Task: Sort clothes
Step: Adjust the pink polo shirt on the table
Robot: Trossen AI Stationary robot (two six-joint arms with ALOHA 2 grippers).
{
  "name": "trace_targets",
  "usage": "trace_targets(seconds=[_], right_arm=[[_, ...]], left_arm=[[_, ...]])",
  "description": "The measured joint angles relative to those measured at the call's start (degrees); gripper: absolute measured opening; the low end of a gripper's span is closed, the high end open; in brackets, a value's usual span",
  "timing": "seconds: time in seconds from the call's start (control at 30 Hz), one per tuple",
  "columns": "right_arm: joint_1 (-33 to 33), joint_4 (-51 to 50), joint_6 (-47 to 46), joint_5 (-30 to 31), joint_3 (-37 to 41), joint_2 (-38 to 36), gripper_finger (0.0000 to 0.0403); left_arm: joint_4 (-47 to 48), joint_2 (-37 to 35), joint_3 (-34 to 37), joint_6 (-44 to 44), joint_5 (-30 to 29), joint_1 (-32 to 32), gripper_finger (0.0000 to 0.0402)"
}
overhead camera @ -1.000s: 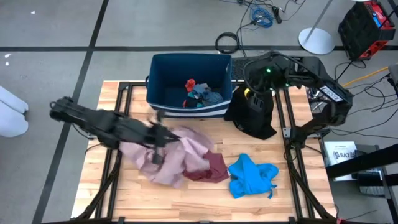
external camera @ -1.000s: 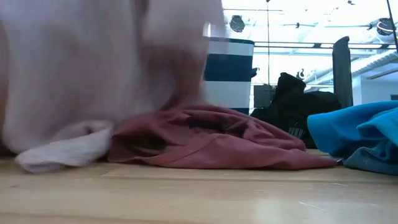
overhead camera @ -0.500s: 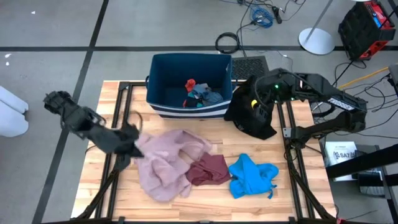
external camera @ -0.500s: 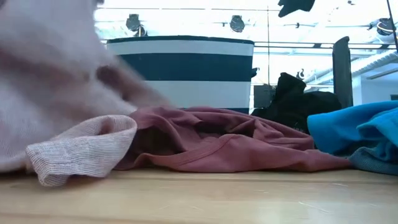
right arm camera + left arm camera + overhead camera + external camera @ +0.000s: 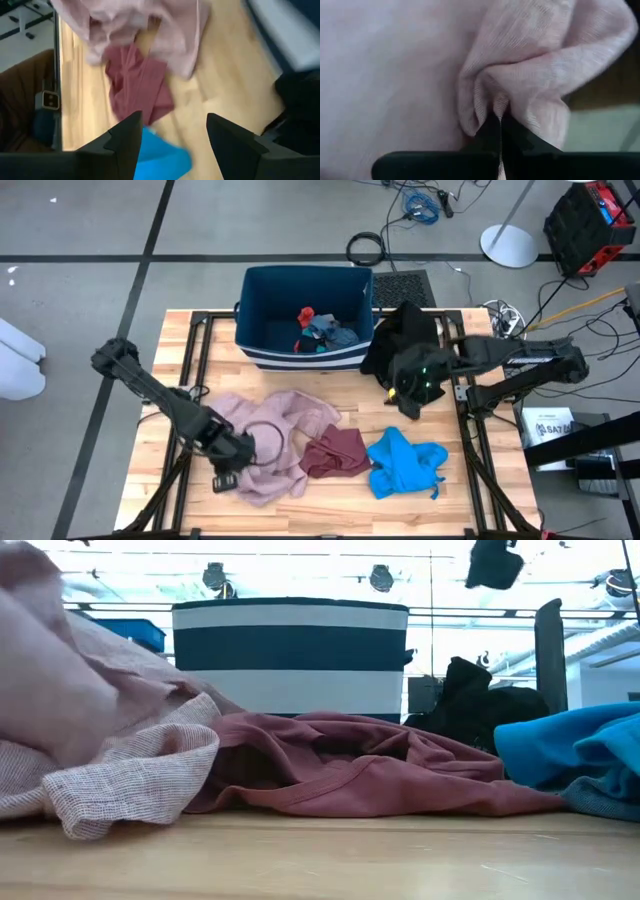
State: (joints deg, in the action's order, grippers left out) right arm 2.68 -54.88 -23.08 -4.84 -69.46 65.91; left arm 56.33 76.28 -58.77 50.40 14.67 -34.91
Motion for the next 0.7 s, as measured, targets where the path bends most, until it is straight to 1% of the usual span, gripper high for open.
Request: trace_targets(seconds=[0.1, 0.17, 0.2, 0.3, 0.37, 0.43, 0.5, 0.63, 0.7], right_arm=[[4.00, 0.80, -6.26, 0.01, 3.60, 0.35, 0.0208], [6.82, 2.38, -10.60, -0.03, 6.49, 0.64, 0.0208], [8.35, 3.16, -13.03, -0.02, 7.80, 0.72, 0.0208], [12.98, 6.00, -18.47, -0.48, 11.28, 0.95, 0.0208], [15.87, 8.65, -20.53, -0.79, 13.11, 1.38, 0.0208], [18.45, 13.42, -22.03, -0.04, 14.49, 1.85, 0.0208], [20.46, 19.30, -22.65, 1.98, 15.51, 2.91, 0.0208], [22.84, 28.33, -22.20, 3.10, 15.79, 7.10, 0.0208], [23.21, 31.03, -21.09, 3.12, 15.79, 9.45, 0.0208]], left_arm=[[-12.50, 2.34, 3.95, -6.65, 3.88, 0.04, 0.0005], [-17.44, 3.81, 5.41, -10.30, 3.73, 0.07, 0.0009], [-17.93, 4.55, 5.58, -11.63, 2.13, 0.06, 0.0011], [-16.86, 6.39, 5.63, -11.89, -7.06, 0.02, 0.0024], [-15.71, 6.98, 5.65, -10.96, -10.21, 0.46, 0.0038], [-15.05, 7.05, 5.65, -13.58, -10.29, 0.64, 0.0057], [-13.09, 7.05, 5.65, -15.98, -10.25, 0.76, 0.0080], [-7.91, 7.05, 5.52, -16.78, -10.12, 0.76, 0.0136], [-3.45, 7.05, 4.66, -17.56, -7.78, 0.79, 0.0166]])
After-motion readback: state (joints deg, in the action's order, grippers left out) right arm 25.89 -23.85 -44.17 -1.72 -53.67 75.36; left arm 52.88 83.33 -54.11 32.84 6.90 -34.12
